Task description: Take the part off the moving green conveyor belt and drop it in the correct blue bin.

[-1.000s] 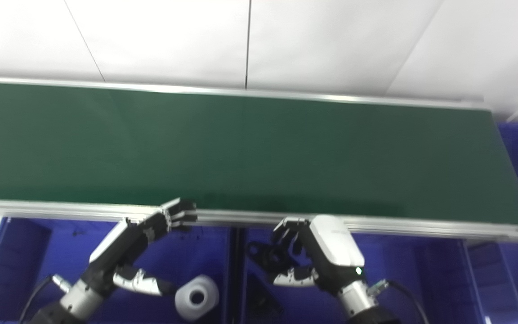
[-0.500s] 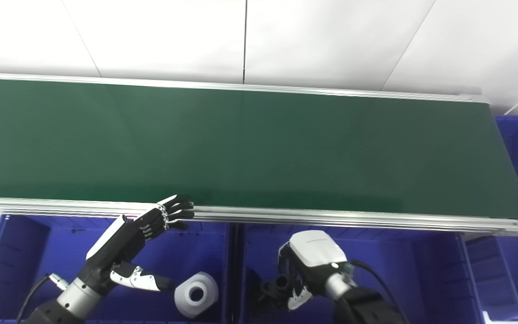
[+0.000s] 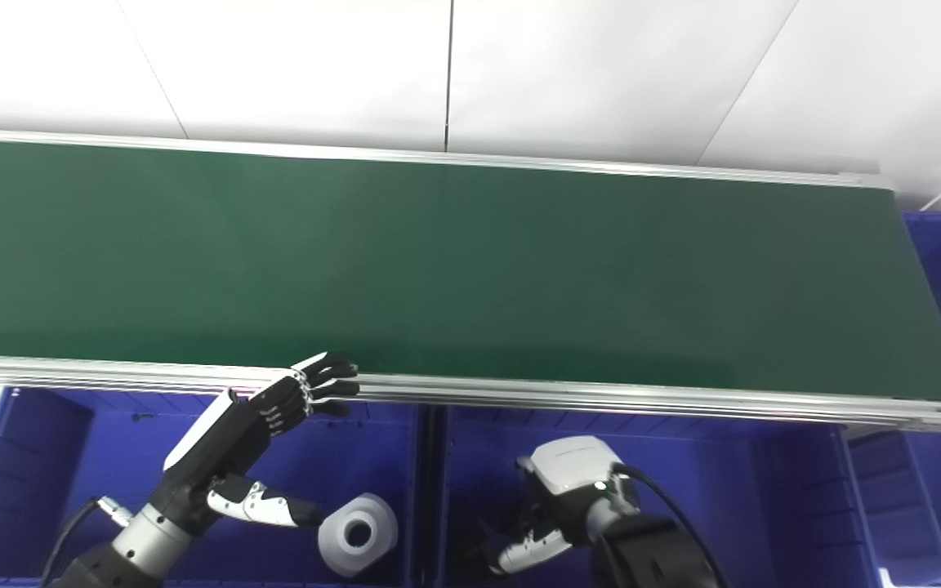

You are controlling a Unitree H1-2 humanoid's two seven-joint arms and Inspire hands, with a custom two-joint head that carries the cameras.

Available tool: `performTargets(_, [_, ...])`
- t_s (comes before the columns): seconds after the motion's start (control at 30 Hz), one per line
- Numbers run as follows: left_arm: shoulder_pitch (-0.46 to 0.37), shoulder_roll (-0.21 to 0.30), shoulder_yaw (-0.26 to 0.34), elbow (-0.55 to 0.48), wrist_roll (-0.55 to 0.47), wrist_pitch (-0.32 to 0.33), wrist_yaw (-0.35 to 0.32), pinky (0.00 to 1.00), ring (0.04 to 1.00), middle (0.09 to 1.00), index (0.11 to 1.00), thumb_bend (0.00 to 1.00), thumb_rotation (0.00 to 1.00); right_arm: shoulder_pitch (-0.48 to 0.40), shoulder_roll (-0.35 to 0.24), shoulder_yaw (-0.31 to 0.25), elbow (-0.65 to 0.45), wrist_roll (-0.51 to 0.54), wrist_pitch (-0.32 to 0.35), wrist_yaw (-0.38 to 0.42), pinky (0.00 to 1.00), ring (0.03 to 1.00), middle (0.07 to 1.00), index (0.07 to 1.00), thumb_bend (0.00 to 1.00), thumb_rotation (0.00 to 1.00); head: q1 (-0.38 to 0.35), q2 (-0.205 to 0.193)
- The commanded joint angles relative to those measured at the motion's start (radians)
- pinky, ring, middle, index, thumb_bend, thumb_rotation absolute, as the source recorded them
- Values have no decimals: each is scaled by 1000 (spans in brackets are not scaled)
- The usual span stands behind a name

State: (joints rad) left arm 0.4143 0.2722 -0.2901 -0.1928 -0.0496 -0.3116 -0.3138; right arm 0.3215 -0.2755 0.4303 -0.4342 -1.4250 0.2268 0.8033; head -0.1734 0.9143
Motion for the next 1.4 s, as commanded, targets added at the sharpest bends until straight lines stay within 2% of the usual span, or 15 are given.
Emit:
performTargets(0.0, [6,5,5,-21,7,-35,-5,753,835,886,893,899,396,46,25,-34,-44,3,17,-91,1000,977,967,918,712,838,1,-3])
performTargets(0.03, [6,5,5,-17,7,-40,-6,755,838,889,894,897,398,68,37,-50,-57,12,17,-121,970,951,949,904,676,699,1,-4])
performTargets(0.07, [5,6,5,-11,9,-48,-6,755,839,890,895,897,399,102,52,-73,-78,53,14,-175,962,944,944,900,667,664,1,-8])
performTargets(0.1, [5,6,5,-7,11,-53,-7,763,841,892,895,897,409,126,64,-92,-91,83,7,-213,917,914,920,884,650,567,1,-8])
performTargets(0.13, [5,8,5,-5,15,-52,-7,770,844,895,897,900,418,156,78,-113,-108,142,-4,-260,888,893,903,874,656,529,1,-11])
performTargets(0.2, [6,10,5,-6,21,-45,-8,773,846,898,898,903,423,204,99,-147,-132,253,-24,-334,866,877,888,867,669,504,1,-11])
performTargets(0.3, [7,11,6,-7,28,-40,-7,769,848,902,902,903,427,301,159,-200,-170,521,-46,-433,785,848,874,866,700,444,20,-17])
performTargets(0.4, [2,9,5,2,25,-40,-9,766,846,900,905,894,405,365,201,-219,-182,724,-91,-509,759,851,893,892,722,428,28,-20])
performTargets(0.47, [-2,11,5,8,32,-40,-11,770,853,908,911,885,407,395,221,-217,-169,818,-136,-561,759,855,915,917,728,455,30,-22])
performTargets(0.57, [-3,6,6,13,43,-36,-8,773,859,912,916,875,394,414,228,-205,-121,894,-228,-638,747,859,930,942,735,448,40,-28])
performTargets(0.67, [-1,0,9,15,50,-30,-2,772,867,912,915,862,361,399,214,-200,-76,990,-298,-664,776,882,951,974,760,427,50,-23])
performTargets(0.73, [-2,-3,8,17,52,-28,-2,789,875,918,917,848,355,386,198,-194,-56,1026,-318,-663,818,906,972,993,776,425,58,-24])
performTargets(0.83, [1,-7,9,19,54,-29,0,808,890,932,919,845,343,364,175,-177,-36,1027,-323,-660,849,938,995,1000,822,473,63,-24])
performTargets(1.1, [9,-11,17,34,52,-49,2,816,895,940,924,835,331,327,161,-169,1,1089,-310,-673,890,966,1000,1000,857,409,66,-31])
performTargets(1.37, [21,-13,26,42,68,-58,8,809,888,935,929,840,336,282,123,-171,54,1126,-363,-674,923,985,1000,1000,927,424,83,-43])
